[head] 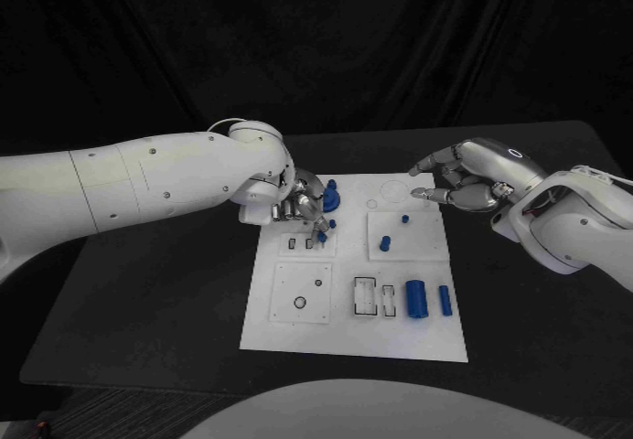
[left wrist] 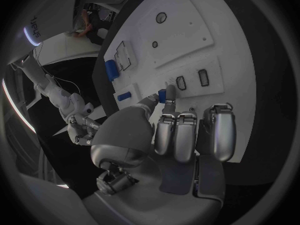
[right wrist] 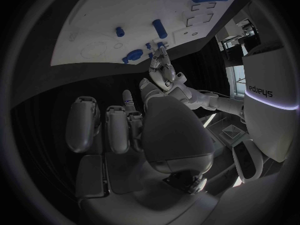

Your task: Assemble the parts on the task board

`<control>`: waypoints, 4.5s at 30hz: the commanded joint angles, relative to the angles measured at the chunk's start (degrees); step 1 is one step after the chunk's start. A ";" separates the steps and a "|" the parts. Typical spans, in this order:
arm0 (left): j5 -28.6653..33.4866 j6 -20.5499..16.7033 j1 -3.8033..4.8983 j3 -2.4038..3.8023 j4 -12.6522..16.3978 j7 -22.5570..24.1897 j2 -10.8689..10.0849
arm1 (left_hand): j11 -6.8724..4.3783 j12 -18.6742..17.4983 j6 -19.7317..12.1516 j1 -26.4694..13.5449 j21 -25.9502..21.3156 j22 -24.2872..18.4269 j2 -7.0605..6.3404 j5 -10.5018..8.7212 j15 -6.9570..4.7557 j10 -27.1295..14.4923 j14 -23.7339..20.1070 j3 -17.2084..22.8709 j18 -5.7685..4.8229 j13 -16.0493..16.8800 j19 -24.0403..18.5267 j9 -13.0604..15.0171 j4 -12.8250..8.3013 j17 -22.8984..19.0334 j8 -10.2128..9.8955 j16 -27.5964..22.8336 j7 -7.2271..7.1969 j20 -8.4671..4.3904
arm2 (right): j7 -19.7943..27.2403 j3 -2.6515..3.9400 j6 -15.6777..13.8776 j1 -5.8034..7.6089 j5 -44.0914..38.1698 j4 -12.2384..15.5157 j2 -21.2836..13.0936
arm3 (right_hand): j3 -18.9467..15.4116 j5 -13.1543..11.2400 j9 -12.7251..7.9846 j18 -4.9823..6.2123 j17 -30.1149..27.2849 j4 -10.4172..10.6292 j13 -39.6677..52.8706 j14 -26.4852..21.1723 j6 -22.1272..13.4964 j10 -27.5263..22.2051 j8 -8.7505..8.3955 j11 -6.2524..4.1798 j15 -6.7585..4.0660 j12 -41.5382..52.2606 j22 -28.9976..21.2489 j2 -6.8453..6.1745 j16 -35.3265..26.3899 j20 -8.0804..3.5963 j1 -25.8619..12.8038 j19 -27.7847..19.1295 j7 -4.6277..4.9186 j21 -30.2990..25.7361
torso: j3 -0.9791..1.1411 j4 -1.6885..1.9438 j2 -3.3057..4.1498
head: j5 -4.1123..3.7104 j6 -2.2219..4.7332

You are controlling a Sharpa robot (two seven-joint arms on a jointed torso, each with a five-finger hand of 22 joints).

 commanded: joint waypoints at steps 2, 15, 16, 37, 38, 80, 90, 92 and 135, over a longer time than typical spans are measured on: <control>0.39 0.66 -0.26 -0.01 -0.04 0.86 0.01 | -0.36 0.20 0.43 -0.45 -0.35 4.43 -0.77 1.13 -0.24 5.97 6.05 2.40 0.07 15.09 -0.45 0.49 -1.10 15.09 -0.59 0.15 0.03 0.03 | -0.57 0.04 0.73 -0.22 -0.04 -0.03 -0.02 | -0.04 -0.01 -0.09 -0.29 -0.09 -0.23 8.54 2.97 -0.19 2.18 -0.24 0.38 0.51 -0.25 10.18 0.27 -0.23 0.37 -0.05 0.16 0.22 -0.37 | 0.03 0.01 0.03 | 0.08 -0.01; 0.39 0.61 -0.57 -0.01 -0.05 0.65 -0.21 | -0.14 0.20 0.40 -3.93 -0.72 4.81 -2.94 5.92 -0.09 5.97 6.05 12.51 0.09 15.09 -0.45 3.09 -5.40 15.09 -1.52 0.15 0.35 0.25 | -0.72 0.04 1.01 -0.34 -0.04 -0.06 -0.06 | 0.00 0.04 -0.11 -0.26 -0.19 -0.33 8.25 2.95 -0.15 2.01 -0.26 0.39 0.52 -0.43 10.15 0.31 -0.29 0.38 0.04 0.12 0.23 -0.48 | 0.01 0.05 0.02 | 0.09 -0.01; 0.39 0.61 -0.58 -0.01 -0.04 0.63 -0.22 | -0.13 0.20 0.39 -4.17 -0.77 4.78 -3.06 6.01 -0.08 5.97 6.05 13.03 0.11 15.09 -0.50 3.28 -5.63 15.09 -1.54 0.15 0.37 0.26 | -0.73 0.04 1.02 -0.34 -0.04 -0.06 -0.06 | 0.00 0.04 -0.11 -0.26 -0.19 -0.33 8.25 2.95 -0.15 2.01 -0.26 0.39 0.52 -0.43 10.15 0.31 -0.29 0.38 0.04 0.12 0.23 -0.48 | 0.01 0.05 0.01 | 0.09 -0.01; 0.39 -1.35 -0.68 -0.01 2.36 -0.27 -2.73 | 0.01 0.20 0.40 -6.92 -1.03 5.01 -4.04 8.39 0.03 5.97 6.05 18.36 0.14 15.09 -0.51 5.18 -7.62 15.09 -1.66 0.15 0.58 0.37 | -0.88 0.04 1.53 -0.42 -0.04 0.02 -0.39 | 0.01 0.12 -0.12 -0.25 -0.25 -0.41 7.94 2.93 -0.08 1.82 -0.26 0.41 0.53 -0.64 10.13 0.34 -0.32 0.39 0.09 0.09 0.24 -0.54 | 0.01 0.06 0.03 | 0.46 -0.01; 0.39 -1.47 -0.68 -0.01 2.52 -0.39 -2.98 | 0.01 0.20 0.43 -7.08 -1.03 5.02 -4.09 8.33 0.03 5.97 6.05 18.47 0.13 15.09 -0.51 5.25 -7.60 15.09 -1.65 0.15 0.57 0.37 | -0.90 0.04 1.57 -0.42 -0.04 0.04 -0.41 | 0.01 0.12 -0.12 -0.25 -0.25 -0.41 7.94 2.93 -0.08 1.82 -0.26 0.41 0.53 -0.64 10.13 0.34 -0.32 0.39 0.09 0.09 0.24 -0.54 | 0.01 0.07 0.03 | 0.50 -0.01; 0.39 -3.50 -1.01 -0.03 5.44 -2.91 -6.45 | 0.03 0.20 0.44 -8.93 -1.46 4.86 -3.50 6.62 0.04 5.97 6.05 20.23 0.24 15.09 -0.77 6.04 -6.90 15.09 -1.93 0.15 0.61 0.39 | -1.24 0.04 2.93 -0.51 -0.04 -0.09 -0.48 | -0.18 -0.19 -0.23 -0.02 -1.32 -0.34 5.95 2.73 0.35 0.64 -0.27 0.40 0.55 -2.00 9.81 0.54 -0.96 0.43 -0.41 -0.32 0.21 -1.71 | 0.02 0.07 0.03 | 1.82 -0.01; 0.39 -4.02 -1.82 -0.03 5.59 -2.84 -6.60 | 0.03 0.20 0.47 -9.11 -1.55 4.79 -3.32 6.57 0.03 5.97 6.05 20.37 0.27 15.09 -0.84 6.08 -6.72 15.09 -1.99 0.15 0.61 0.39 | -1.21 0.04 3.13 -0.53 -0.04 -0.25 -0.31 | -0.18 -0.23 -0.25 0.04 -1.65 -0.36 5.72 2.65 0.39 0.50 -0.29 0.40 0.54 -2.17 9.73 0.58 -1.17 0.43 -0.42 -0.42 0.21 -2.01 | 0.01 -0.03 0.02 | 1.99 -0.01; 0.39 -4.13 -1.95 -0.03 5.54 -2.70 -6.57 | 0.03 0.20 0.46 -9.12 -1.60 4.72 -3.30 6.57 0.03 5.97 6.05 20.39 0.29 15.09 -0.90 6.08 -6.71 15.09 -2.00 0.15 0.61 0.39 | -1.22 0.04 3.18 -0.54 -0.04 -0.26 -0.33 | -0.18 -0.23 -0.25 0.04 -1.65 -0.36 5.72 2.65 0.39 0.50 -0.29 0.40 0.54 -2.17 9.73 0.58 -1.17 0.43 -0.42 -0.42 0.21 -2.01 | 0.01 -0.01 0.04 | 1.97 -0.01; 0.39 -12.11 -2.46 -0.01 8.91 -1.20 -9.94 | -0.12 0.20 1.09 -9.86 -1.57 5.01 -3.31 6.18 -0.07 5.97 6.05 20.59 0.24 15.09 -0.62 6.58 -6.01 15.09 -2.02 0.15 0.38 0.34 | -2.15 0.04 4.29 -0.69 -0.04 -0.44 -0.41 | -0.10 -0.19 -0.34 0.18 -2.46 -0.56 5.09 2.46 0.45 0.15 -0.38 0.41 0.54 -2.64 9.53 0.76 -1.71 0.44 -0.30 -0.68 0.22 -2.75 | -0.01 0.05 0.05 | 2.01 -0.01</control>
